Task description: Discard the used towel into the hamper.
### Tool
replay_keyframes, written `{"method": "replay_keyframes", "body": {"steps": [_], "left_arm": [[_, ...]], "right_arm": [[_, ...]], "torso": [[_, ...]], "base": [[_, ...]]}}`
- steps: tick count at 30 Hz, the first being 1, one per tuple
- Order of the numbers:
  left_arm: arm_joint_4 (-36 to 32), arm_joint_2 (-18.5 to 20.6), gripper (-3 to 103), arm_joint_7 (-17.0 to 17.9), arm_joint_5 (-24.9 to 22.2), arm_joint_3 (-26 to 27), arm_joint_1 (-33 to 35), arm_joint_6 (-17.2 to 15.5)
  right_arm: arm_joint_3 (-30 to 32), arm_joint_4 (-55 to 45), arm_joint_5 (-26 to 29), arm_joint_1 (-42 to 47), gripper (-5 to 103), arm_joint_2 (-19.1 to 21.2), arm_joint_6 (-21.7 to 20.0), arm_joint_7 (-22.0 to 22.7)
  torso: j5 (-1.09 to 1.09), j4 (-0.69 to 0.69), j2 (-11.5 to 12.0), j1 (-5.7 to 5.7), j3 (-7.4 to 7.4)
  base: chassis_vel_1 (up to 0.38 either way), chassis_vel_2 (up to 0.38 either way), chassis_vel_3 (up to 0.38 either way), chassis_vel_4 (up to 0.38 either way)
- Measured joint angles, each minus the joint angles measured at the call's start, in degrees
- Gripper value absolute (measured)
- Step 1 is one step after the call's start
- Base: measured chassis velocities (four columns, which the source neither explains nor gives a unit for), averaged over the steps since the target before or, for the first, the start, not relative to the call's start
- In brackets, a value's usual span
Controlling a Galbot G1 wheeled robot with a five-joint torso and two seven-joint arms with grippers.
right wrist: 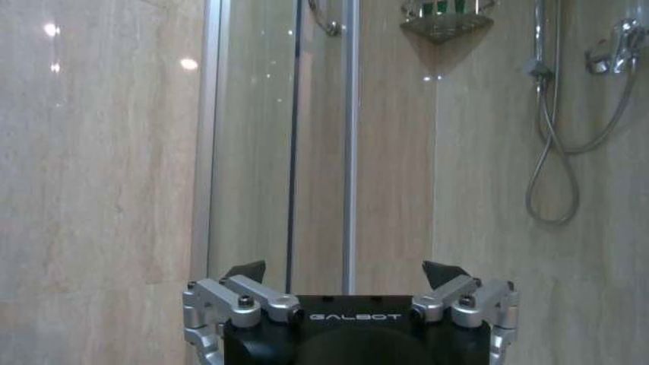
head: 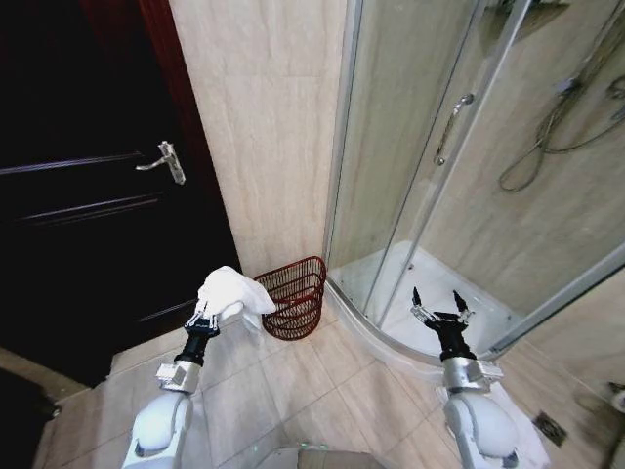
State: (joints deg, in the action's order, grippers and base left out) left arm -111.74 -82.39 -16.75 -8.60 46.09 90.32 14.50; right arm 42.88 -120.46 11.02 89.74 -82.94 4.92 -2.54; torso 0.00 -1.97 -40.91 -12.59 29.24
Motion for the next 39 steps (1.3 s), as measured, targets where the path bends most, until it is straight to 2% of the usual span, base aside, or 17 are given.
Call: {"method": "replay_keyframes", "body": {"steps": [1, 5, 9, 14, 19, 22, 23, 26, 27, 30, 31, 33, 35, 36, 39], "left_arm": [[0.00, 0.00, 6, 0.00, 0.00, 0.00, 0.00, 0.00], [0.88, 2.78, 6, -3.58, -0.54, -1.50, -1.87, -0.49], [2.40, 4.86, 6, -3.57, -0.44, -3.96, -5.14, -2.56], [5.49, 7.61, 6, -0.68, -0.53, -8.61, -10.06, -4.98], [8.71, 9.31, 6, 1.28, -0.85, -11.63, -13.65, -6.21], [16.64, 11.87, 6, 5.49, -1.00, -19.20, -23.14, -8.16], [16.64, 11.87, 6, 5.49, -1.00, -19.20, -23.14, -8.16], [22.63, 14.20, 6, 6.32, -1.09, -25.12, -32.69, -10.54], [22.63, 14.20, 6, 6.32, -1.09, -25.12, -32.69, -10.54], [26.82, 17.21, 6, 4.62, -2.89, -31.13, -40.20, -15.93], [26.82, 17.21, 6, 4.62, -2.89, -31.13, -40.20, -15.93], [29.02, 18.69, 6, 3.30, -4.26, -34.75, -43.92, -19.38], [32.27, 20.42, 6, 2.24, -5.97, -40.60, -49.34, -23.62], [32.27, 20.42, 6, 2.24, -5.97, -40.60, -49.34, -23.62], [38.08, 20.71, 6, 0.48, -6.65, -47.19, -56.74, -27.78]], "right_arm": [[0.00, 0.00, 0.00, 0.00, 100, 0.00, 0.00, 0.00], [-0.19, -0.25, -0.04, -0.04, 100, -0.01, -0.68, 0.02], [-0.19, -0.53, -0.27, -0.37, 100, -0.01, -1.43, 0.23], [-0.46, -0.51, -1.22, -1.01, 100, 0.00, -2.59, 0.45], [-0.83, -0.43, -1.44, -1.86, 100, 0.06, -3.77, 0.48], [0.64, -1.30, -1.19, -1.10, 100, -0.41, -4.08, 1.07], [0.64, -1.30, -1.19, -1.10, 100, -0.41, -4.08, 1.07], [2.05, -2.19, -0.27, 0.60, 100, -0.81, -3.89, 1.65], [2.05, -2.19, -0.27, 0.60, 100, -0.81, -3.89, 1.65], [4.04, -2.87, 0.80, 2.14, 100, -1.27, -3.25, 1.78], [4.04, -2.87, 0.80, 2.14, 100, -1.27, -3.25, 1.78], [5.16, -3.04, 1.51, 2.74, 100, -1.28, -2.89, 1.78], [6.69, -2.98, 2.44, 3.47, 100, -1.12, -2.26, 1.79], [6.69, -2.98, 2.44, 3.47, 100, -1.12, -2.26, 1.79], [8.61, -2.53, 3.65, 4.31, 100, -0.97, -1.79, 1.75]], "torso": [[0.00, 0.00, 0.00, 0.00, 0.00], [0.01, -0.01, -0.08, -0.03, 0.05], [0.00, -0.01, -0.15, -0.02, 0.06], [-0.01, 0.02, -0.20, -0.04, 0.10], [0.02, -0.04, -0.22, -0.06, 0.12], [-0.01, -0.01, -0.24, -0.10, 0.15], [-0.01, -0.01, -0.24, -0.10, 0.15], [0.00, 0.03, -0.26, -0.10, 0.15], [0.00, 0.03, -0.26, -0.10, 0.15], [0.00, 0.00, -0.29, -0.11, 0.16], [0.00, 0.00, -0.29, -0.11, 0.16], [0.00, -0.01, -0.29, -0.11, 0.16], [0.00, -0.01, -0.30, -0.11, 0.17], [0.00, -0.01, -0.30, -0.11, 0.17], [0.00, 0.00, -0.31, -0.11, 0.18]], "base": [[-0.108, 0.125, 0.095, -0.102], [-0.046, 0.049, 0.036, -0.040], [0.000, 0.000, 0.000, 0.000], [0.000, 0.000, 0.000, 0.000], [0.000, 0.000, 0.000, 0.000], [0.000, 0.000, 0.000, 0.000], [0.000, 0.000, 0.000, 0.000], [0.000, 0.000, 0.000, 0.000], [0.000, 0.000, 0.000, 0.000], [0.000, 0.000, 0.000, 0.000], [0.000, 0.000, 0.000, 0.000], [0.000, 0.000, 0.000, 0.000], [0.000, 0.000, 0.000, 0.000], [0.000, 0.000, 0.000, 0.000], [0.000, 0.000, 0.000, 0.000]]}}
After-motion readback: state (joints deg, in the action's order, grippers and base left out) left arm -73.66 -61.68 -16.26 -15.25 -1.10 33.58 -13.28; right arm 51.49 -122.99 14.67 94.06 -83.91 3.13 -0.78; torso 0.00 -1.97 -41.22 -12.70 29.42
